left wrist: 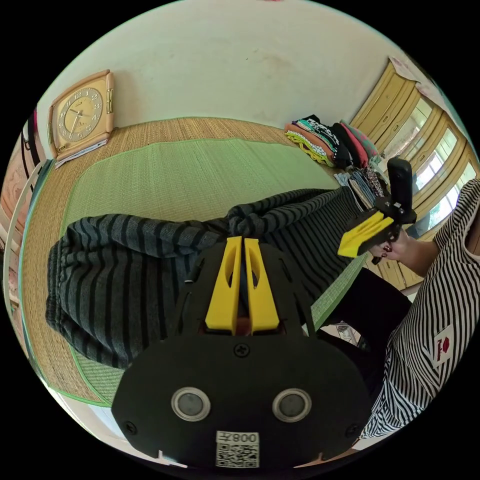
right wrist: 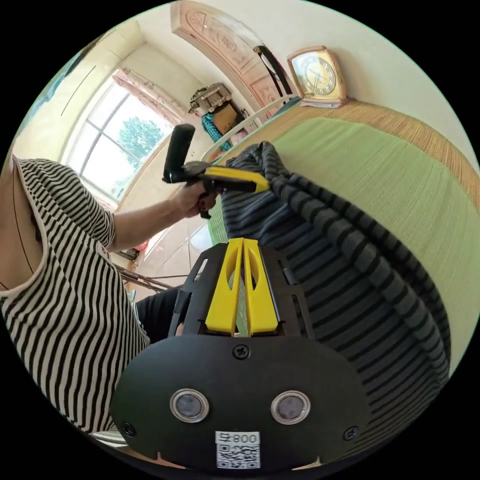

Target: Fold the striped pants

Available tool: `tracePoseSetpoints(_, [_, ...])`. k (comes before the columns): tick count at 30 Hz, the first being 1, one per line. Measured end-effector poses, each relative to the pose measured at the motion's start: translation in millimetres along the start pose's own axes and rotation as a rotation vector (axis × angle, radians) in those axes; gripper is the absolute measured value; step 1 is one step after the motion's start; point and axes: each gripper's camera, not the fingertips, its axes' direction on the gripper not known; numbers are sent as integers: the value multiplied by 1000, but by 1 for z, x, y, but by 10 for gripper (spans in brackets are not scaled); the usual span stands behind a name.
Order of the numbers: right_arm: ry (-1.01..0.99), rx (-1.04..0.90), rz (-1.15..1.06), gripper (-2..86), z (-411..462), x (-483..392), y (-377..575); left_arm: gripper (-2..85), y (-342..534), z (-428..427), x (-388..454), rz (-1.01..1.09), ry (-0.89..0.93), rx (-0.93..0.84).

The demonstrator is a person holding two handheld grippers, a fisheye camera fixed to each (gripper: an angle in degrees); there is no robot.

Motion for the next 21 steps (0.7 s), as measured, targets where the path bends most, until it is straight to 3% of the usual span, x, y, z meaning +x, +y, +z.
tracePoseSetpoints(5, [303,14,-111,27,2,-2,-49,8,-6,-16,14,-37,26,22])
tracePoseSetpoints(9, [264,-161,-239,64,52,-6,-77,7,-12,-30,26,-35,25,27])
tracePoseSetpoints(15, [356,-301,-342,35,92,-22,-79,7,-21,-48,47,-22,17,34])
tracePoseSetpoints(19, [342,-235,-278,11,80,-15,-84,7,-30,-62,59,-30,26,69])
tracePoseSetpoints(21, [240,-109,-111,5,52,11,-94,6,-36,-70,64,-37,20,97])
